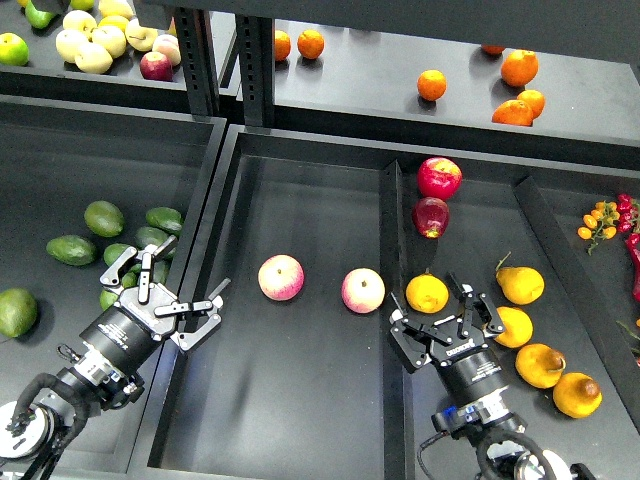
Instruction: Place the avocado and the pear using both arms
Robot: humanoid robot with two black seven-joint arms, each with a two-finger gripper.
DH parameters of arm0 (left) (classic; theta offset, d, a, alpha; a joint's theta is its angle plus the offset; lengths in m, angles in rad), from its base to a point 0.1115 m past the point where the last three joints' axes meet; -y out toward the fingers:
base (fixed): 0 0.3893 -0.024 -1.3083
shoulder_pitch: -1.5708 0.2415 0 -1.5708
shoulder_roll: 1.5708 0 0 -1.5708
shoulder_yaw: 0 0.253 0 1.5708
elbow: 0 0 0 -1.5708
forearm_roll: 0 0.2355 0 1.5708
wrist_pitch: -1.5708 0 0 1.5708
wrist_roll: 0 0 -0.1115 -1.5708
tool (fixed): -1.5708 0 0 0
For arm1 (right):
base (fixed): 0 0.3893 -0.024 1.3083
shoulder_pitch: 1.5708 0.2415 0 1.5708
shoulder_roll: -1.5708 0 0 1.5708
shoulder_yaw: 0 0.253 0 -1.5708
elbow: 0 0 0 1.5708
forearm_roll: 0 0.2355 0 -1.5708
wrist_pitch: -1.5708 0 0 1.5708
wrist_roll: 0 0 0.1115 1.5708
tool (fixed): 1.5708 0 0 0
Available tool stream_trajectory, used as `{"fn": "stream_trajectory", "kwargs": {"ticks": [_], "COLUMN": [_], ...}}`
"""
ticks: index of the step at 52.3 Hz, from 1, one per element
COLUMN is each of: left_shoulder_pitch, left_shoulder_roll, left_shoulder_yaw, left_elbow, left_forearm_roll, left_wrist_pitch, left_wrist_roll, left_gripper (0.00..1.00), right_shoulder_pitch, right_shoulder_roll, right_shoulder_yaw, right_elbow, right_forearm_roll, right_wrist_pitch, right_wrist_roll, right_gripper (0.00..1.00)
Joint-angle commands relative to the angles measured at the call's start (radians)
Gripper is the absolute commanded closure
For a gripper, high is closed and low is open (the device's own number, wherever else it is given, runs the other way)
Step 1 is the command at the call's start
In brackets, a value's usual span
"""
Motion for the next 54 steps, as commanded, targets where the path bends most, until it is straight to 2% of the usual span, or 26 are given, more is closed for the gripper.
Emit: {"fn": "stream_trajectory", "kwargs": {"ticks": [1,5,25,36,54], "left_shoulder_pitch": [-0.001,-0.002,-0.028,-0.024,-0.034], "left_shoulder_roll": [0.000,0.000,0.000,0.000,0.000], "left_shoulder_yaw": [0.017,0.036,0.145,0.183,0.221], "left_elbow": [-0.028,-0.028,-0.028,-0.030,-0.030], "left_forearm_roll": [-0.003,-0.003,-0.003,-0.001,-0.001], "left_wrist_pitch": [0.000,0.000,0.000,0.000,0.000], "left_wrist_roll": [0.000,0.000,-0.002,-0.088,-0.094], "left_gripper": [0.01,0.01,0.01,0.01,0.01], "right_shoulder_pitch": [-0.010,-0.009,-0.020,-0.020,-0.020], "right_shoulder_roll": [0.000,0.000,0.000,0.000,0.000], "right_shoulder_yaw": [0.048,0.063,0.078,0.074,0.064], "right_elbow": [0.123,0.145,0.176,0.185,0.188], "right_forearm_roll": [0.009,0.003,-0.079,-0.077,-0.077], "right_wrist_pitch": [-0.083,-0.119,-0.112,-0.108,-0.097], "right_wrist_roll": [0.002,0.000,-0.001,-0.006,-0.009], "right_gripper": [0.00,0.01,0.00,0.00,0.00]}}
